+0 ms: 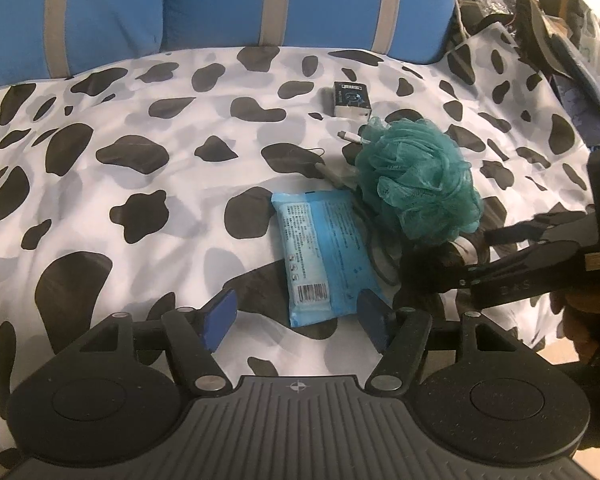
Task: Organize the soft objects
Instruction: 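Grasp the blue wet-wipe packet with the left gripper while the right gripper grasps the black roll, then lift the blue packet with the left gripper while the right gripper lifts the black roll, then carry the packet and the roll over the box with both grippers, then open both grippers to drop the packet and roll into the box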
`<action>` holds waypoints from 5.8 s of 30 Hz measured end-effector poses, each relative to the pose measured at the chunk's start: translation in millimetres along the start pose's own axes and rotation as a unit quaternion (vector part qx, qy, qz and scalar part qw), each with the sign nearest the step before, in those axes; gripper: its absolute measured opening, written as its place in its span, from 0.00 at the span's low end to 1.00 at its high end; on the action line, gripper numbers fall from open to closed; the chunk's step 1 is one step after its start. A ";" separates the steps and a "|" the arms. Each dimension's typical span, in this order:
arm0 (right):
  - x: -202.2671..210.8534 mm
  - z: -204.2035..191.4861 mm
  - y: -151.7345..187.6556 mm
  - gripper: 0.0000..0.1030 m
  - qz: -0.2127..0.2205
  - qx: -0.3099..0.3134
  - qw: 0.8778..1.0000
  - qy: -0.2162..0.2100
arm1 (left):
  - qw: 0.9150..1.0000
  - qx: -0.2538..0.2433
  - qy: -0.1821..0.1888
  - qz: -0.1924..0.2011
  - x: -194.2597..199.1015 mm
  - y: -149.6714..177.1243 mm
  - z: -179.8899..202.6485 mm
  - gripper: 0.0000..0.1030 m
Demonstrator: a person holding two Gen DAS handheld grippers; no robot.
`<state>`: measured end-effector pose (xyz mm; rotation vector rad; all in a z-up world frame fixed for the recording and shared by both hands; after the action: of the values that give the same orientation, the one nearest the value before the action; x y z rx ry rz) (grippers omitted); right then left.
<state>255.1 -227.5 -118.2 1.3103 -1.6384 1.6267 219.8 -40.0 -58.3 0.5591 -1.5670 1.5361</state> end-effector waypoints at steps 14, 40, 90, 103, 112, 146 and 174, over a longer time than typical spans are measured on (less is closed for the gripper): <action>4.4 -3.1 4.3 0.81 -0.011 -0.015 1.000 -0.020 | 1.000 0.009 -0.001 -0.018 -15.6 5.3 2.2 0.63; 97.9 30.9 8.7 0.81 0.056 -0.045 0.997 -0.019 | 0.999 -0.002 -0.033 -0.027 -87.2 -10.1 26.8 0.70; 102.2 -8.8 26.7 0.81 0.041 -0.020 0.998 -0.037 | 1.000 -0.001 0.001 0.022 -12.4 2.0 17.2 0.58; 106.5 -41.7 40.9 0.81 0.030 -0.005 0.998 -0.064 | 0.999 -0.012 0.035 0.036 39.1 36.7 33.8 0.58; 116.8 -56.3 57.9 0.81 0.031 -0.001 0.997 -0.071 | 0.998 -0.008 0.050 0.027 60.4 62.1 37.8 0.58; 124.0 -108.9 140.0 0.82 -0.056 0.059 0.993 -0.081 | 0.996 -0.007 0.051 -0.072 80.2 145.2 60.4 0.61; 121.6 -97.8 137.6 1.00 -0.055 0.053 0.996 -0.046 | 0.996 0.007 0.026 -0.086 73.1 146.1 52.9 0.76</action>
<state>57.5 -193.0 -62.8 1.5225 -1.5210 1.6276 49.6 -51.8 -77.9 0.6401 -1.4314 1.4203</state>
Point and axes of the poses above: each gripper's, at about its wrist camera, not at the fingertips, and x roughly against the way its jaws point, z to its right, y to its underside, the point moved 9 cm from there along -x, roughly the way its jaws point, and after that the axes turned 3 degrees about z, right-handed, at the moved point
